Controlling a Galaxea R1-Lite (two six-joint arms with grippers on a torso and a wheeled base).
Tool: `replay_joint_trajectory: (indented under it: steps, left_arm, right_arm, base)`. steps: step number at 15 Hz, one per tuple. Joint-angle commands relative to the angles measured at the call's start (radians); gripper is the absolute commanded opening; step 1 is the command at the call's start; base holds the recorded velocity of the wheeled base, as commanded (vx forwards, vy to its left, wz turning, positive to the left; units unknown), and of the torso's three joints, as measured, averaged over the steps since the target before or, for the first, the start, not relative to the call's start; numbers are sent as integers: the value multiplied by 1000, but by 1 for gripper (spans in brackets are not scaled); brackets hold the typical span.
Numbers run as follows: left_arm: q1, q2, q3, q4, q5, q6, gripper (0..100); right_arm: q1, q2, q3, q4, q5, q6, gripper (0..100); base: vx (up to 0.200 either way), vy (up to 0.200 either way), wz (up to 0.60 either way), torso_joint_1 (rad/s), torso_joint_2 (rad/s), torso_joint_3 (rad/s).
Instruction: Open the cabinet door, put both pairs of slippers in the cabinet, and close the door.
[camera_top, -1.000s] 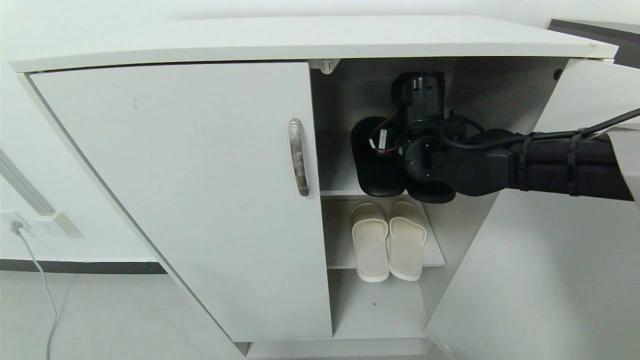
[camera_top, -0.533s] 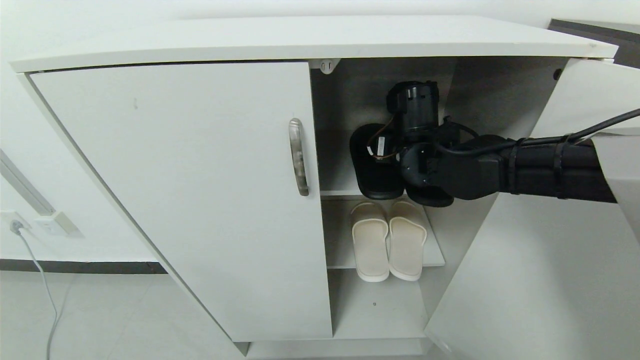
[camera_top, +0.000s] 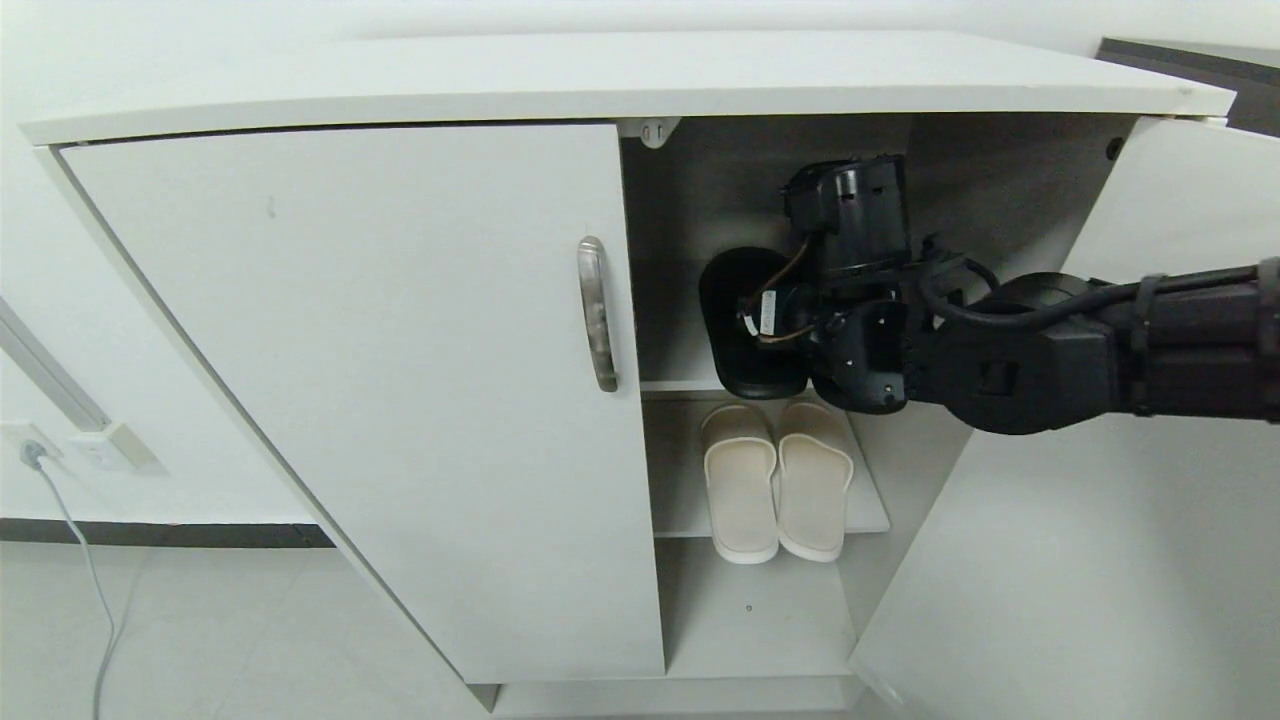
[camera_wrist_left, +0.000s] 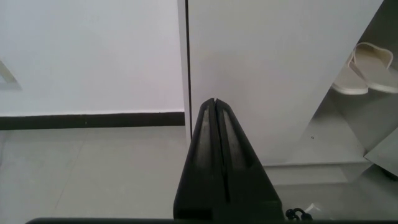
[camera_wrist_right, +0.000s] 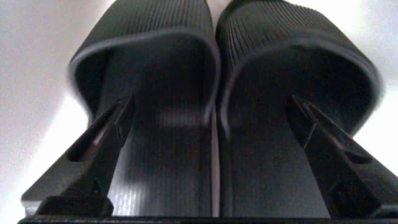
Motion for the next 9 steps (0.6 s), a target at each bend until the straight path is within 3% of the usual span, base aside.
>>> replay_joint_trajectory:
  steps: [1, 6, 9]
  left_arm:
    - [0, 1, 0, 0, 0, 1, 0]
    - [0, 1, 0, 0, 0, 1, 0]
    - [0, 1, 0, 0, 0, 1, 0]
  right_arm:
    - [49, -129, 107, -2, -2, 12, 100]
    - [187, -347, 380, -10, 3, 38, 100]
    - [234, -430, 583, -137, 10, 37, 100]
  base:
    - [0, 0, 0, 0, 0, 0]
    - [0, 0, 0, 0, 0, 0]
    - [0, 0, 0, 0, 0, 0]
